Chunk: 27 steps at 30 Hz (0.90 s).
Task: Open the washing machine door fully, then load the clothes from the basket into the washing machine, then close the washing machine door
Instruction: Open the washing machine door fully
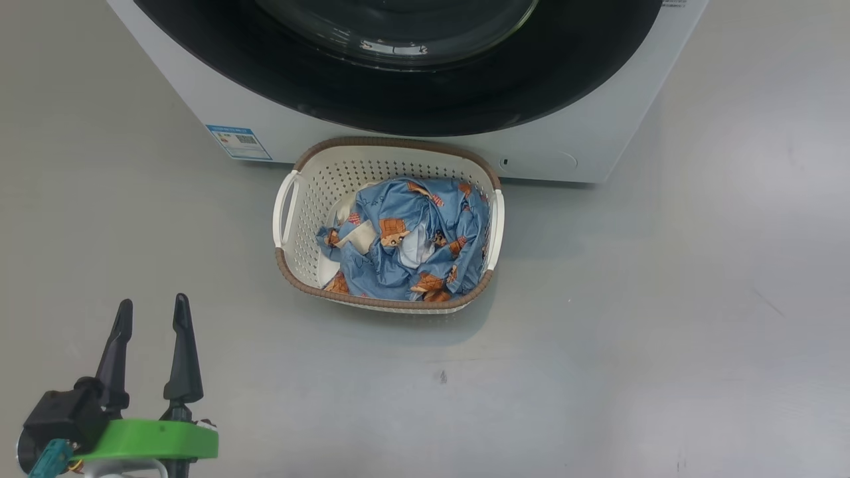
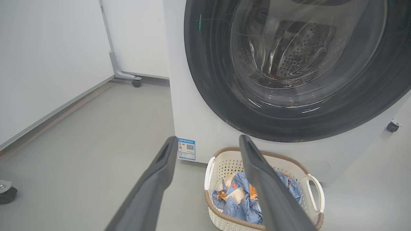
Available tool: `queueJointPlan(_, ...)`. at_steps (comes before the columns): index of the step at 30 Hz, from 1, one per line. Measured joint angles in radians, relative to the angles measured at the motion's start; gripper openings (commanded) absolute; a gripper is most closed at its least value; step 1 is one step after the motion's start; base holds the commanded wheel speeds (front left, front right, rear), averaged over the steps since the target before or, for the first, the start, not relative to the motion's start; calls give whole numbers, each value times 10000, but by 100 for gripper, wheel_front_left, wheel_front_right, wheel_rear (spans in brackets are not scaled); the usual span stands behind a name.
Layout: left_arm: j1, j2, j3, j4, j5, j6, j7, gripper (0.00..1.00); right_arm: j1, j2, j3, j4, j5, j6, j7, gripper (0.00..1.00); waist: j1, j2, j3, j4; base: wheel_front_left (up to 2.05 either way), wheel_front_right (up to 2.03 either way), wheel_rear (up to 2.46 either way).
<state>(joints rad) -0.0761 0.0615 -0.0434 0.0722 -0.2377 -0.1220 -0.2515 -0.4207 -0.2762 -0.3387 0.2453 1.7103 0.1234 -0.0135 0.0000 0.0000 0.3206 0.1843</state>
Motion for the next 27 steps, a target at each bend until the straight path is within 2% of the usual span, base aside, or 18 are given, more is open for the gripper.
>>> queueJointPlan(10,-157,36,98,-205,0,0,0,100,-1213,-391,401,-23,48,0,836,0,0,0,803,94,0,0,0)
queueJointPlan(27,-569,117,238,-391,12,0,0,100,-3193,-575,1628,182,-48,0,2357,0,1,0,2073,83,0,0,0)
